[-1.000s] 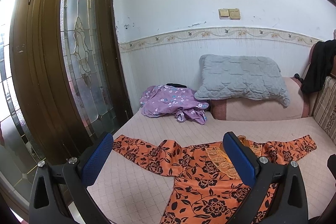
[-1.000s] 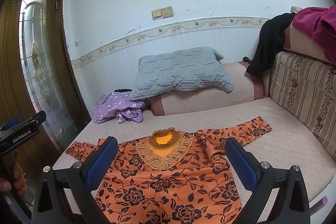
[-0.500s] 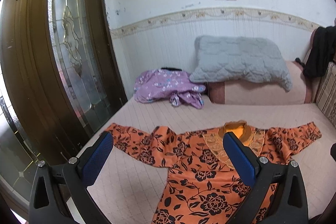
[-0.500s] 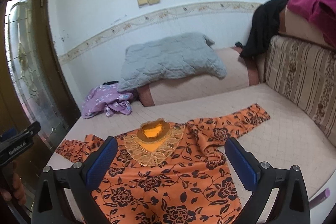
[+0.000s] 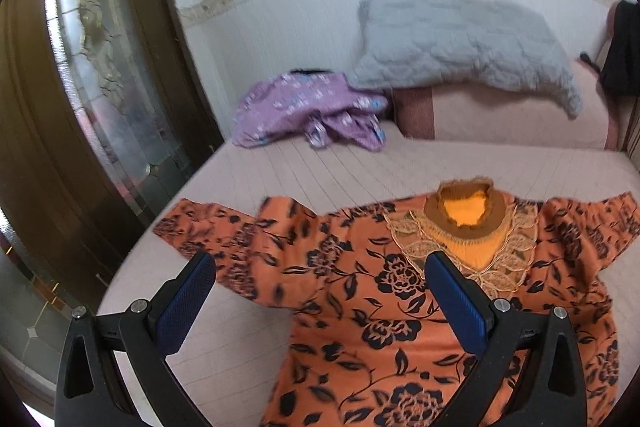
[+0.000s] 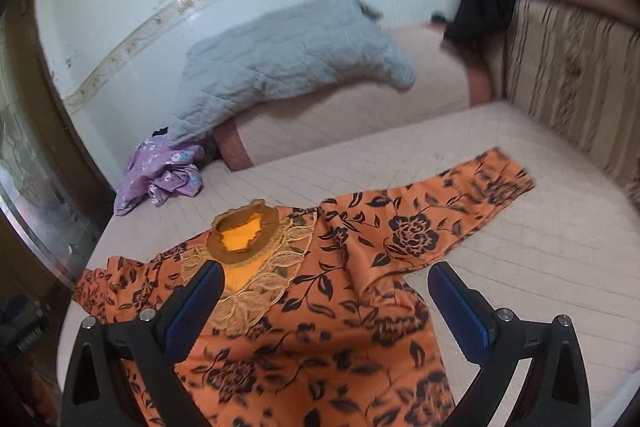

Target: Fold small clothes

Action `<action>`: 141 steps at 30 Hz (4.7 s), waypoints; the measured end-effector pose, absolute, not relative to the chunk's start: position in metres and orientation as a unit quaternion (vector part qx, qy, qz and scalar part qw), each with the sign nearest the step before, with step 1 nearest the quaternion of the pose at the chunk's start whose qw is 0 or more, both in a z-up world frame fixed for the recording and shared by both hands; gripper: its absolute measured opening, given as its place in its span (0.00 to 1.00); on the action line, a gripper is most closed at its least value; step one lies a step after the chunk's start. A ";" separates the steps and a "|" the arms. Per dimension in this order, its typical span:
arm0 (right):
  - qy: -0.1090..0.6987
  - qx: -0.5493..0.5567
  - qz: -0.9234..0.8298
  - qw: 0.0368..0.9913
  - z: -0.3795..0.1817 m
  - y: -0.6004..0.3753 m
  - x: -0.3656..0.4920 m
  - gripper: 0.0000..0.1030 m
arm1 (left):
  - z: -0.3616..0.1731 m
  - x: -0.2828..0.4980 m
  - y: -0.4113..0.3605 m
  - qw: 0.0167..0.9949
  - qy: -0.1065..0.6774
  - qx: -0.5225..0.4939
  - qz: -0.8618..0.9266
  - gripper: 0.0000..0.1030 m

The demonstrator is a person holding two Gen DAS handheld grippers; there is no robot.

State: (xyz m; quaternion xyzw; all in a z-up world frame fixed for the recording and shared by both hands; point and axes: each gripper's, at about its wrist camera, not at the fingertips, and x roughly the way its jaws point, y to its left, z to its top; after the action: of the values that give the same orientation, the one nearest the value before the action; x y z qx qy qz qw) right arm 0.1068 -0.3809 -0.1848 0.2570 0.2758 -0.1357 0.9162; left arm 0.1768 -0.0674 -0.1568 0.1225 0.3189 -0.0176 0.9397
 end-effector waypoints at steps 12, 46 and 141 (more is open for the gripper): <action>0.276 0.518 -0.188 0.788 -0.314 -0.601 0.132 0.93 | -0.305 0.254 -0.128 0.867 0.463 0.156 -0.096 1.00; 0.142 0.442 0.030 0.885 -0.138 -0.417 0.219 0.05 | -0.247 0.307 -0.010 0.902 0.421 0.063 0.069 1.00; 0.333 0.416 -0.091 0.841 -0.246 -0.406 0.159 0.60 | -0.139 0.301 -0.063 0.942 0.298 0.036 -0.148 0.06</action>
State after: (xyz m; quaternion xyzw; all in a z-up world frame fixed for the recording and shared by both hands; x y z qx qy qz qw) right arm 0.1591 -0.4056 -0.2455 0.4159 0.3328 -0.0912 0.8414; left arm 0.3006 -0.0635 -0.1394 0.0358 0.2984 -0.1482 0.9422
